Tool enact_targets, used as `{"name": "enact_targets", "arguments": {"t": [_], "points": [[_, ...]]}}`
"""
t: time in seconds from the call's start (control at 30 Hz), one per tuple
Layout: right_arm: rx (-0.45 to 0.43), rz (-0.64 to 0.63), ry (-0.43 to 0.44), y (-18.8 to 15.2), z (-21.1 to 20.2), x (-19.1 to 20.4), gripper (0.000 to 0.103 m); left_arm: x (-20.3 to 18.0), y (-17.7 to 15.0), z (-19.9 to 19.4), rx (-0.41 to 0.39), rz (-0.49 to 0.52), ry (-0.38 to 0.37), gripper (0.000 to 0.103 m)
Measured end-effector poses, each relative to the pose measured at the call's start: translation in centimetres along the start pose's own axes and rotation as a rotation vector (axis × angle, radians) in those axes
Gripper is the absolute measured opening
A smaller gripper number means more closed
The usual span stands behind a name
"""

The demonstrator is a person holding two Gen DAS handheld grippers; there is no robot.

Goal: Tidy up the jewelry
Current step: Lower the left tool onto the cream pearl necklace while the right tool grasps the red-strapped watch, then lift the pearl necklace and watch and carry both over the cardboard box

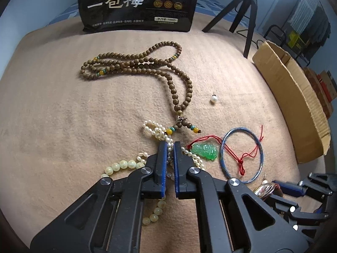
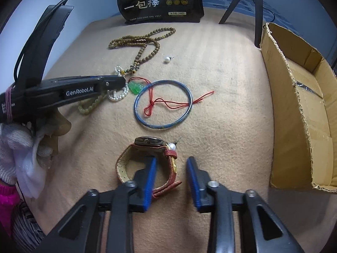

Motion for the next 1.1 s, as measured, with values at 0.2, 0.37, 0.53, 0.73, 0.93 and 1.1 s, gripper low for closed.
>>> {"name": "enact_targets", "arguments": {"t": [0.2,0.37,0.53,0.73,0.93,1.1], "points": [[-0.017,0.011,0.02,0.1,-0.5,0.1,0.01,0.5,0.6,-1.5,-0.033,-0.046,-0.024,0.001],[-0.056,0.005,0.017,0.5,-1.8,0.5,0.01,0.7,1.5,-3.3,-0.071,-0.07,-0.041,0.001],[-0.097,0.011,0.02,1.1,-3.3,0.9,0.01,0.4,2.3,-5.6,-0.114,-0.07,-0.065,0.001],[-0.151,0.016,0.02,2.0,-5.4,1.3,0.01,-0.3,3.2,-8.9,-0.174,-0.074,-0.091,0.001],[-0.216,0.01,0.002,2.7,-7.7,1.4,0.01,-1.3,4.1,-12.0,-0.228,-0.079,-0.12,0.001],[-0.252,0.022,-0.016,2.9,-9.5,0.6,0.01,-2.9,4.4,-14.1,-0.259,-0.065,-0.138,0.001]]}}
Point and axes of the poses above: each gripper's, at about its wrist camera, not at the fingertips, and z roughly the way its jaws point, x to its left, y to its top, the point moved 9 cm from there along z, roughly the way its jaws point, and after that the axes turned 5 degrees about y, right-handed, at the moved point
